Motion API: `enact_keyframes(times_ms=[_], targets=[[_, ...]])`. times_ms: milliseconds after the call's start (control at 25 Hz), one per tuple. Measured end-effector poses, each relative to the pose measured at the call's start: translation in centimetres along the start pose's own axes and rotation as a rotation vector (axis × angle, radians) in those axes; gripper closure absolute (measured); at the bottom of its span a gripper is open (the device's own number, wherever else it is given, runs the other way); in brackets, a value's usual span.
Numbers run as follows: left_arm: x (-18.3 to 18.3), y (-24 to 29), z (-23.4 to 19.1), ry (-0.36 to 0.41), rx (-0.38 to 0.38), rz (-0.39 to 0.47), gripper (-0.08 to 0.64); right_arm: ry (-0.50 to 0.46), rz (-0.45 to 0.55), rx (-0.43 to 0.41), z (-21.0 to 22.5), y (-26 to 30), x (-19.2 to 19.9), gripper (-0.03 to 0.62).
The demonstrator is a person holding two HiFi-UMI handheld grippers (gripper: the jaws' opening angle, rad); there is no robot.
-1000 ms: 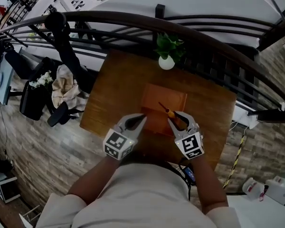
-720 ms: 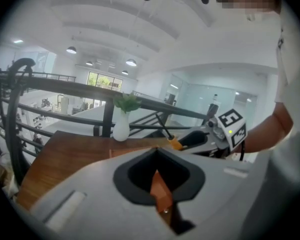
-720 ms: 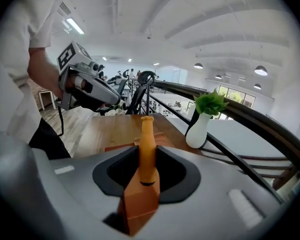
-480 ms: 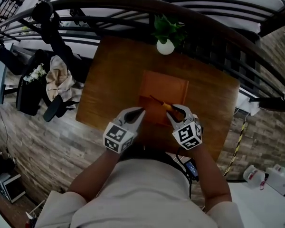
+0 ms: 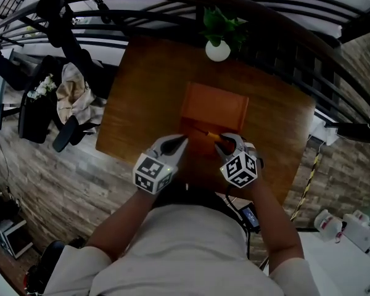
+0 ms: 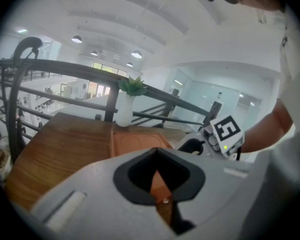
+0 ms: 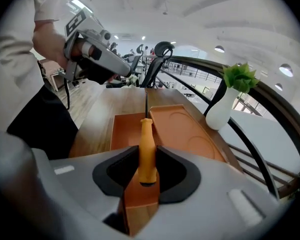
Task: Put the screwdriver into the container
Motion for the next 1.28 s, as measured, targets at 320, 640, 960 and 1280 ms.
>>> enact_keyframes(times_ms=[320, 640, 960, 1280], targets=[[0.6, 0.9, -1.0, -0.029, -0.005, -0.012, 0.557, 0.001, -0.094, -0.053, -0.2, 2.9, 1.0, 0.476], [1.0, 1.6, -1.7, -0.048, -0.005, -0.027, 0.557, -0.001, -0.203, -0.071, -0.1, 5.4, 1.2, 0.476], [1.3, 2.6, -2.3, -0.046, -0.001, -0.046, 0.557, 0.018, -0.303, -0.093, 0.1, 7.4, 1.7, 0.476], [1.7, 3.3, -3.4, -0.045, -0.003, -0.076, 0.557, 0.089, -0.347, -0.11, 0.5, 8.8, 1.8, 0.476]])
Point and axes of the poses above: the fingertips, and each gripper's own axes: y forward along the fingers, z to its right, x out of its underside, the point moved 9 cm from there along -y, backward along the fingers, and after that the axes turned 3 degrees about y, right-handed, at the moved point
